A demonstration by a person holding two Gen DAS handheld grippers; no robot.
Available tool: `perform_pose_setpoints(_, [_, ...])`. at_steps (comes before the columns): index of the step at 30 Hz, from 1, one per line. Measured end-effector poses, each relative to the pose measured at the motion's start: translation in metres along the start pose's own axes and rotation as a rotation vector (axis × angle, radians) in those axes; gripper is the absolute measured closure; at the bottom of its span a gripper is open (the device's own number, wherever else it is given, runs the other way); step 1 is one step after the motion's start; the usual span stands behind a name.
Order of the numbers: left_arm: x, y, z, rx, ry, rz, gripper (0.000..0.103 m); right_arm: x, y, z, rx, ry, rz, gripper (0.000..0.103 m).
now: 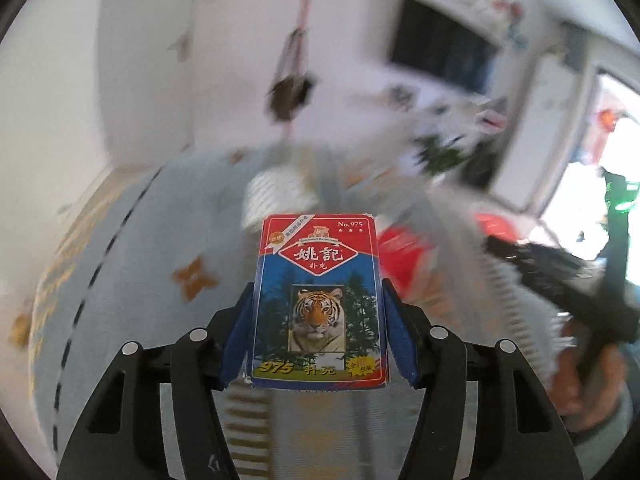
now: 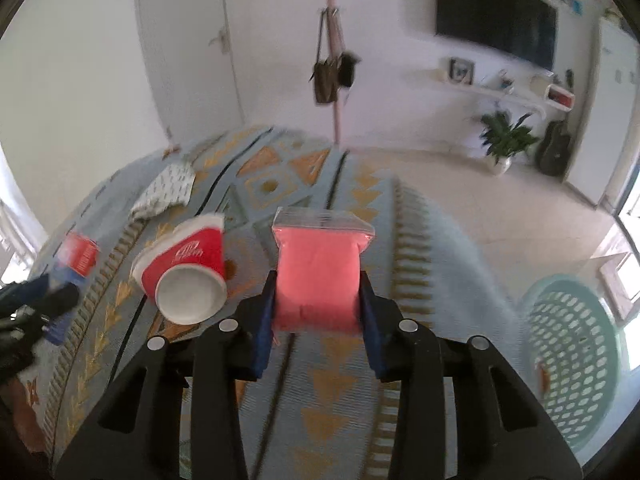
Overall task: Collect trash
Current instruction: 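Carry the card box and pink packet over the basket and release both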
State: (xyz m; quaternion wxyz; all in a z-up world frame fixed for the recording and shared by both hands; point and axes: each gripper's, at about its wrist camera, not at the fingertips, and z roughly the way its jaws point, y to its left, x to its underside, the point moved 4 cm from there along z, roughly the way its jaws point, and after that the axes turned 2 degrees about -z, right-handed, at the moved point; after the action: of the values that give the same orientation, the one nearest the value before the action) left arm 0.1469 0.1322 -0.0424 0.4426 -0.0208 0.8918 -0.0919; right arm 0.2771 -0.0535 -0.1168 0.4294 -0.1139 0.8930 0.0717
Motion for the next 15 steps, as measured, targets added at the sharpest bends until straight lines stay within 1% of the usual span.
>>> perform_pose_setpoints(1, [-0.004,-0.01,-0.007,0.023,-0.026,0.028,0.046,-0.002,-0.006,-0.011,0.003,-0.037,0.005,0.069])
perform_pose_setpoints(2, [-0.009,-0.023,-0.014,0.03,-0.051,0.069,0.046,-0.005,-0.014,-0.023,0.009,-0.069,0.015,0.069])
perform_pose_setpoints(3, [-0.012,-0.032,-0.017,0.031,-0.062,0.09,0.046,-0.007,-0.021,-0.034,0.025,-0.092,0.024,0.069])
perform_pose_setpoints(6, [-0.026,-0.075,-0.024,0.097,-0.101,0.151,0.046,-0.015,-0.045,-0.064,0.06,-0.159,0.054,0.069])
perform_pose_setpoints(8, [-0.032,-0.104,-0.024,0.125,-0.123,0.193,0.046,-0.019,-0.068,-0.088,0.098,-0.205,0.084,0.069])
perform_pose_setpoints(11, [-0.039,-0.148,-0.017,0.186,-0.133,0.238,0.046,-0.019,-0.102,-0.117,0.156,-0.247,0.139,0.069])
perform_pose_setpoints(12, [-0.042,-0.168,-0.012,0.218,-0.131,0.253,0.046,-0.019,-0.113,-0.123,0.168,-0.254,0.158,0.069])
perform_pose_setpoints(14, [-0.045,-0.197,0.0,0.256,-0.129,0.275,0.045,-0.014,-0.138,-0.134,0.203,-0.261,0.202,0.069])
perform_pose_setpoints(15, [-0.045,-0.21,0.006,0.268,-0.123,0.284,0.045,-0.007,-0.158,-0.139,0.23,-0.257,0.239,0.069])
